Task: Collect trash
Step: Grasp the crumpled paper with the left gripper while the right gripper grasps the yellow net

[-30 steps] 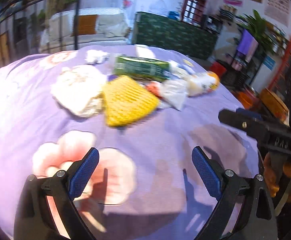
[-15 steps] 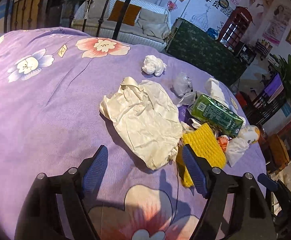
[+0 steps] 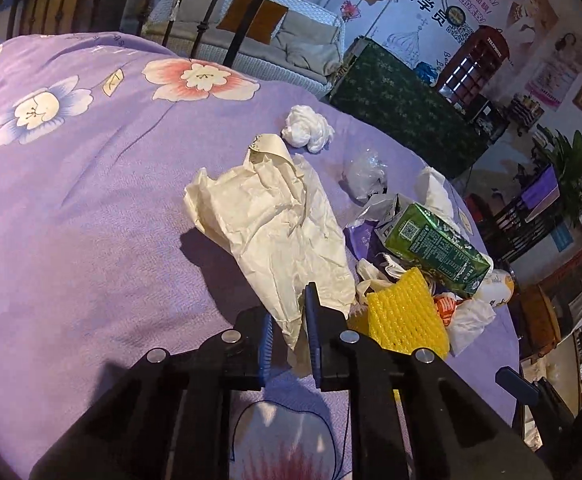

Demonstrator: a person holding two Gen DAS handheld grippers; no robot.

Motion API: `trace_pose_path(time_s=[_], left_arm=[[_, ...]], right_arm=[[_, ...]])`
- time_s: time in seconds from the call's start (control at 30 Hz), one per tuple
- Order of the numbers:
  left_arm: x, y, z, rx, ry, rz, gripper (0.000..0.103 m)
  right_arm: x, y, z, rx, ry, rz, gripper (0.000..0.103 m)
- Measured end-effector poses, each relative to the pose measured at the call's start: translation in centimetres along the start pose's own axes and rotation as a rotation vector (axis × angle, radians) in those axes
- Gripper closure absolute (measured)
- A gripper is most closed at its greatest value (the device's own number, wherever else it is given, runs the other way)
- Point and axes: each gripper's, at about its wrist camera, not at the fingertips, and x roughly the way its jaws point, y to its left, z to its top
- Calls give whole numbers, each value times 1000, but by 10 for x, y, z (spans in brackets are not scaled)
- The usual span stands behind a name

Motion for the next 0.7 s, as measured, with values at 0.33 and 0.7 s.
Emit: trace_pose_path(time_s=[0.33,0.7], left_arm=[[-67,-11,-19,87,-162,135,92],[-74,-7,-30,53,-149,140,92]], right_arm=[[37,24,21,-80,47,12,9],[79,30,29,-113,119,-92,63]])
